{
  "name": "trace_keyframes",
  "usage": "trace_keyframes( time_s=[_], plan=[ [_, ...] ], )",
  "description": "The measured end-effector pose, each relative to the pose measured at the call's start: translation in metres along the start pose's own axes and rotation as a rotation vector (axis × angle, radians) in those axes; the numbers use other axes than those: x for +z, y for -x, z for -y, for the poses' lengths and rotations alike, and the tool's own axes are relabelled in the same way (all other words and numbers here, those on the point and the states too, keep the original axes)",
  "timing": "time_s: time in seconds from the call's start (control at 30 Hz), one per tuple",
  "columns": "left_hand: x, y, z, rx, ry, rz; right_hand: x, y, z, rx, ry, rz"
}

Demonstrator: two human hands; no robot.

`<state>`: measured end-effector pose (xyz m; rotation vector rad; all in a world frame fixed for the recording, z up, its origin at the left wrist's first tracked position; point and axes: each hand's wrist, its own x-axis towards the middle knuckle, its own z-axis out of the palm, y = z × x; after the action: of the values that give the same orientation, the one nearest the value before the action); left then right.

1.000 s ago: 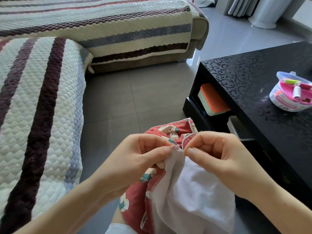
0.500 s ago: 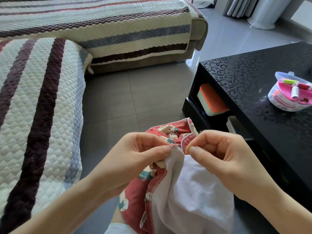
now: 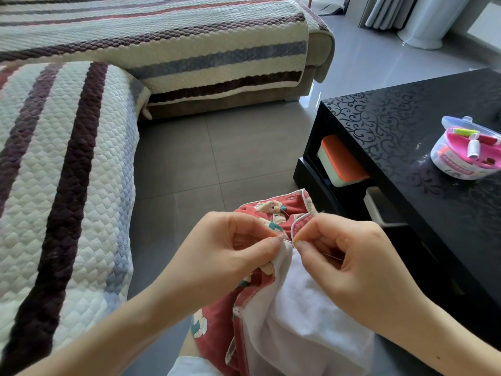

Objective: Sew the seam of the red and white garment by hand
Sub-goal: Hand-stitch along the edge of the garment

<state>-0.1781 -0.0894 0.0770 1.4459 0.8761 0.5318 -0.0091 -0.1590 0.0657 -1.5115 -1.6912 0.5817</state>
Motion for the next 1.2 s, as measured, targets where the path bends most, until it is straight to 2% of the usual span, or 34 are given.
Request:
trace_keyframes(
  time_s=[0.3, 0.43, 0.77, 1.03, 1.2],
  plan=[
    [0.002, 0.002, 0.004, 0.114, -0.146, 0.017, 0.002, 0.004, 0.001, -0.034, 0.087, -0.02],
    [0.004, 0.001, 0.003, 0.071, -0.097, 0.013, 0.0, 0.003, 0.002, -0.035, 0.063, -0.002],
    [0.003, 0.002, -0.001, -0.109, 0.064, 0.033, -0.012, -0.002, 0.002, 0.183, -0.318, 0.108],
    [0.004, 0.003, -0.005, -0.133, 0.203, 0.102, -0.017, -0.007, -0.004, 0.409, -0.682, 0.221],
    [0.002, 0.002, -0.001, -0.146, 0.232, 0.122, -0.017, -0.007, -0.007, 0.462, -0.781, 0.259]
  ],
)
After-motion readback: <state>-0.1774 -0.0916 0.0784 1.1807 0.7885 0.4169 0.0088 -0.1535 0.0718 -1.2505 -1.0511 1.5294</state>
